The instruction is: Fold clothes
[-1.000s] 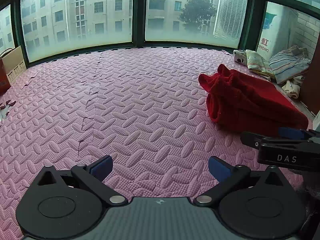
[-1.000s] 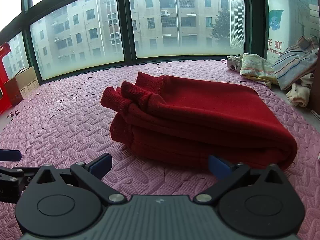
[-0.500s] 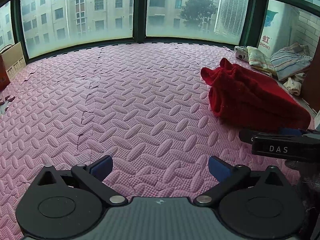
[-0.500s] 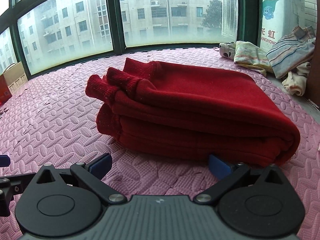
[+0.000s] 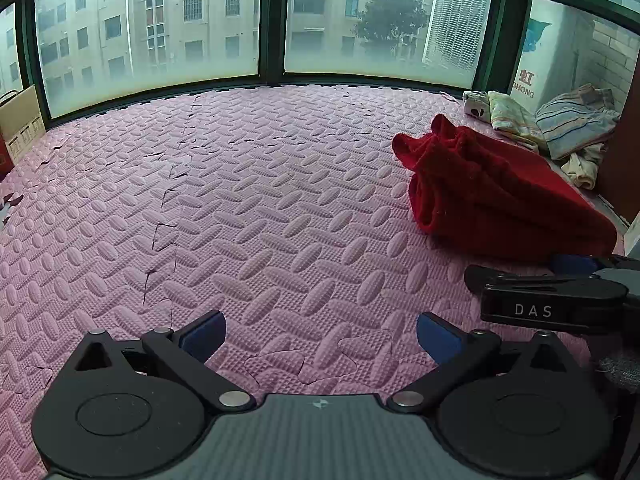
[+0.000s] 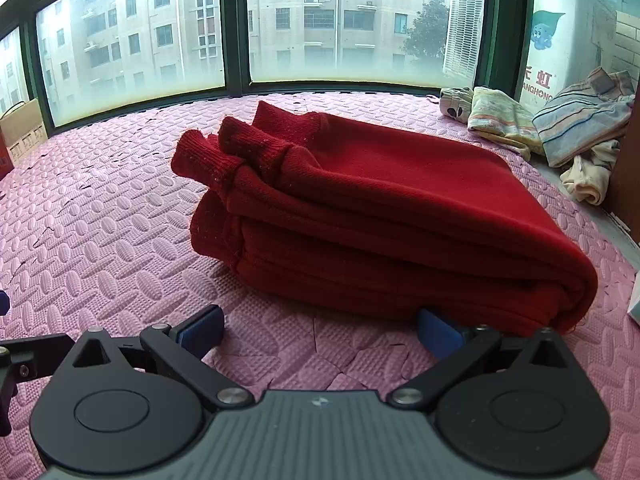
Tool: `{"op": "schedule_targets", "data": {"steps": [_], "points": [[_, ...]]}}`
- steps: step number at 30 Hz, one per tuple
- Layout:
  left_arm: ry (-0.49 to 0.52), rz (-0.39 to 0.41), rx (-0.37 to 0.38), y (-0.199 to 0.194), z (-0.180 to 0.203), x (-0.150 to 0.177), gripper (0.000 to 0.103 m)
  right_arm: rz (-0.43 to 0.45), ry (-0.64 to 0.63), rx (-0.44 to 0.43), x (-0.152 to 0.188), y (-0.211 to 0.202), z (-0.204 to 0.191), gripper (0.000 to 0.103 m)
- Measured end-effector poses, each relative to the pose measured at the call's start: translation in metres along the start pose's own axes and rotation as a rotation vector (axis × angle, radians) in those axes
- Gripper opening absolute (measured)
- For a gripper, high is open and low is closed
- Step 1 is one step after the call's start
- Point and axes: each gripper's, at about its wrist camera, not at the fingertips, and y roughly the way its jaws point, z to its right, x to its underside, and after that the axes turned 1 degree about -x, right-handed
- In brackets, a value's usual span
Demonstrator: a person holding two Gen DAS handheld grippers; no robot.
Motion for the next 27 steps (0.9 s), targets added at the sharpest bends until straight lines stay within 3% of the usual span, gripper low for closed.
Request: {"op": "schedule_targets", "data": {"steps": [27], "points": [[0.037, -0.003, 0.021, 0.002, 0.014, -0.001, 0.103, 0.01, -0.004, 0.0, 0.002, 0.0, 0.001, 0.103]]}}
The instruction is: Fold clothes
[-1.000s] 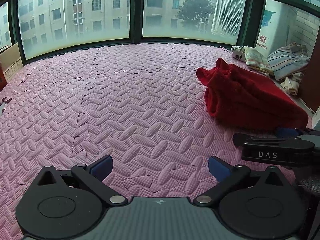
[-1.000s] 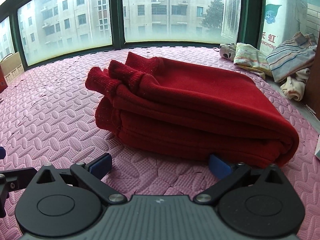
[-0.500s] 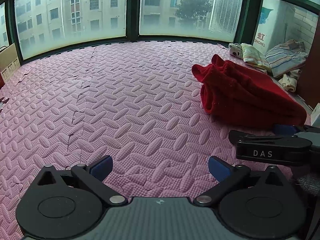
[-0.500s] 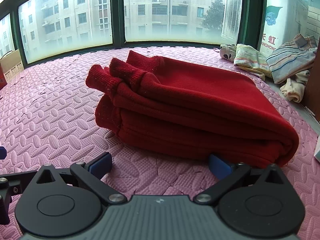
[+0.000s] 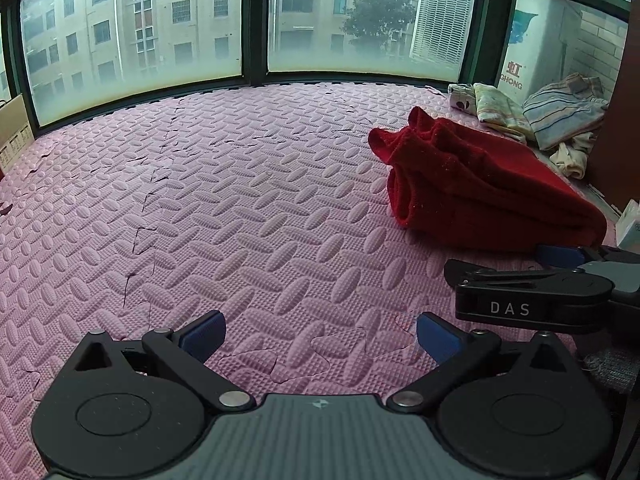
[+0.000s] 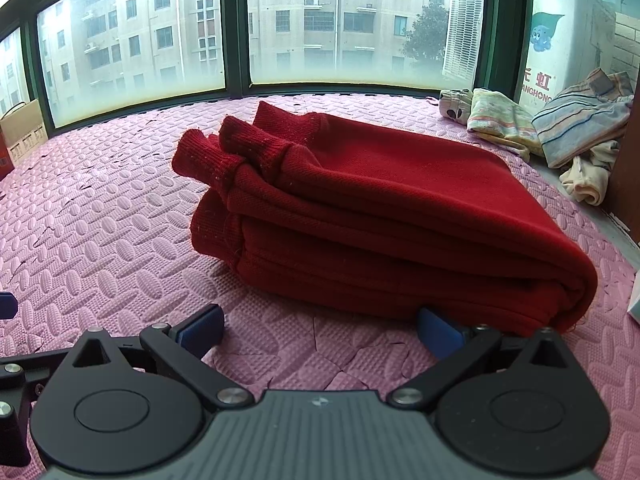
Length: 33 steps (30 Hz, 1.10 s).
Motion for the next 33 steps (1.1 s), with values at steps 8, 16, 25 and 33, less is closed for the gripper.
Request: {"op": "schedule_targets", "data": {"steps": [8, 16, 25, 33], "points": [[0.019, 0.004, 0.004, 0.001, 0.006, -0.004, 0.103, 0.01, 0.021, 0.022, 0.002, -0.007, 0.005, 0.103], [0.04, 0.005, 0.013, 0.003, 0.015, -0.008, 0.103, 0.023, 0.048, 0.048, 0.001, -0.018, 0.015, 0.103], [0.06, 0.007, 0.035, 0.006, 0.024, -0.012, 0.103, 0.027, 0.069, 0.079, 0.002, -0.026, 0.023, 0.103], [0.075, 0.016, 0.057, 0.004, 0.033, -0.014, 0.103, 0.039, 0.087, 0.102, 0.001, -0.034, 0.031, 0.103]]}}
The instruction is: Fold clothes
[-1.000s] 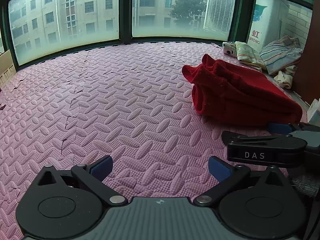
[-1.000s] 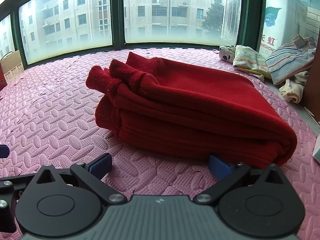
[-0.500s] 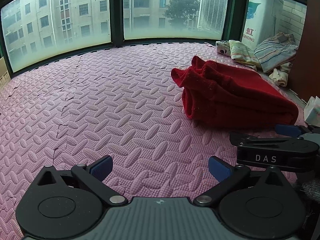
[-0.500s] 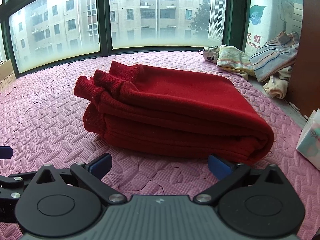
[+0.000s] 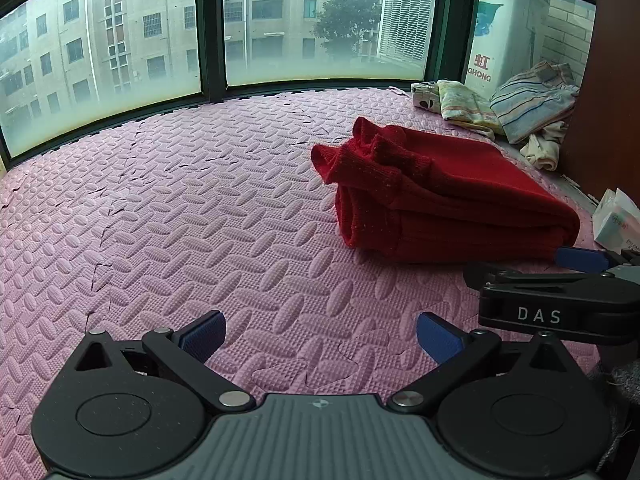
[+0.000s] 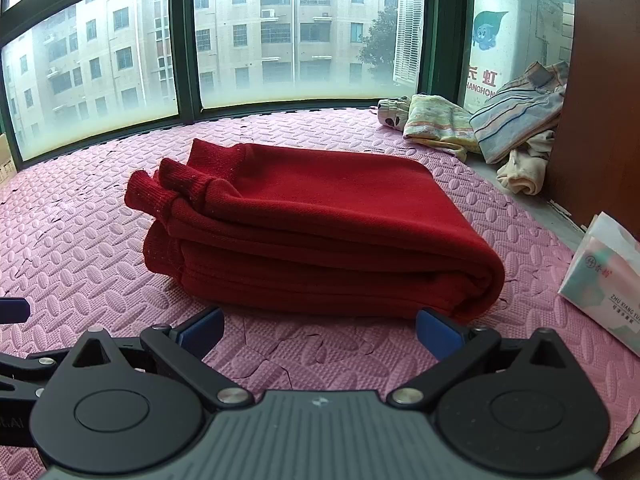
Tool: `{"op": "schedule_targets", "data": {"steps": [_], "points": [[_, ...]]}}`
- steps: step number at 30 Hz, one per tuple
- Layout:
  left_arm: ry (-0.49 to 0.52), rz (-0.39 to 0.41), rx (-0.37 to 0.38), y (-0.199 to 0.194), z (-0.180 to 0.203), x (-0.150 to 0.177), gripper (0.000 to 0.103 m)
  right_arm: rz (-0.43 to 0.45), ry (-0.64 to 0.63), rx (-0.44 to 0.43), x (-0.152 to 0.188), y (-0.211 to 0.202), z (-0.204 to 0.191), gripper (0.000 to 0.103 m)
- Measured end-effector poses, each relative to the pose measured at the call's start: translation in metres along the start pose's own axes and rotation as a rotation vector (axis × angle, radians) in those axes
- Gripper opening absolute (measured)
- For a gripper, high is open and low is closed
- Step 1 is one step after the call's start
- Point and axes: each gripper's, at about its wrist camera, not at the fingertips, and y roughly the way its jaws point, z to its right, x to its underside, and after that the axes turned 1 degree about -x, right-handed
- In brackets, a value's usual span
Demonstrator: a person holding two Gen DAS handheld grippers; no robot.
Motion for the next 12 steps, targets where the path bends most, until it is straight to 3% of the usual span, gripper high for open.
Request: {"op": "schedule_targets", "data": {"steps": [12], "points": [[0.028, 0.024, 0.024, -0.0038, 0.0097, -0.0041, 0.103, 0.001, 0.008, 0.015, 0.0001, -0.0024, 0.005, 0.103]]}}
